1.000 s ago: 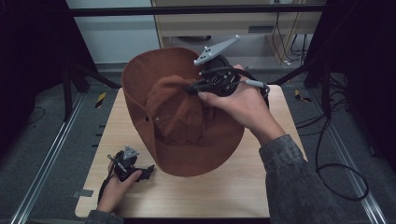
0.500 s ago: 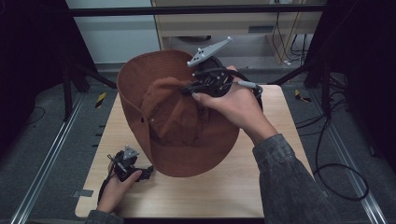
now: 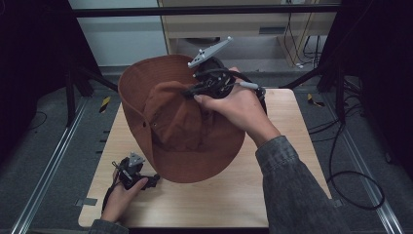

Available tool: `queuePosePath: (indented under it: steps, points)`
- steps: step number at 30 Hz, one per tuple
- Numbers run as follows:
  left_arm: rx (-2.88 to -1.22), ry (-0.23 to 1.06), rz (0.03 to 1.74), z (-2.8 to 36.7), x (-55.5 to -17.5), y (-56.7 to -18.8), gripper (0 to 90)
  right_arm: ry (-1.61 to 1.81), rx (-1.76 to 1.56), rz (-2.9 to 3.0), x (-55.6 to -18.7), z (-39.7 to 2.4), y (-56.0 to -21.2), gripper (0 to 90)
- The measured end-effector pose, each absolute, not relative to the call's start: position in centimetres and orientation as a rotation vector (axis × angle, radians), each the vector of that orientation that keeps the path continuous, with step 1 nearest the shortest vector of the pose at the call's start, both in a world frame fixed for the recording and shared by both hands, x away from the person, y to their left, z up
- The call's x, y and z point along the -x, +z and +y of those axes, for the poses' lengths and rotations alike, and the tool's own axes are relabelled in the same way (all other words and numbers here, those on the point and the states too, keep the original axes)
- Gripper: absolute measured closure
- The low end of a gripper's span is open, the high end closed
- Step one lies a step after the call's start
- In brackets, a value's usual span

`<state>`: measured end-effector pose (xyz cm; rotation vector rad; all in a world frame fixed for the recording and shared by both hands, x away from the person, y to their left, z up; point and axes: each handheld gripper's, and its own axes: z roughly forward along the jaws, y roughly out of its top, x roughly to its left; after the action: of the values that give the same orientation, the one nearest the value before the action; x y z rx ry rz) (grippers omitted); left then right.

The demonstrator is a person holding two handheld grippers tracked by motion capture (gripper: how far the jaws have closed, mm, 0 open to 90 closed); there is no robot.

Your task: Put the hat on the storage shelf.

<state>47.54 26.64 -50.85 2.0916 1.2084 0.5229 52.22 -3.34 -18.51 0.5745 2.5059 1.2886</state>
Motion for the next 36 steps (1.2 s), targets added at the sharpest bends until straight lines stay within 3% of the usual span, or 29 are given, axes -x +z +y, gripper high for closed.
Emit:
queuePosePath:
  steps: [36]
  points:
    - [-2.093, 0.524, 1.207, 26.6, -47.5, -50.9, 0.0, 1.298, -0.608, 2.550, -53.9, -2.0, -20.9, 88.1]
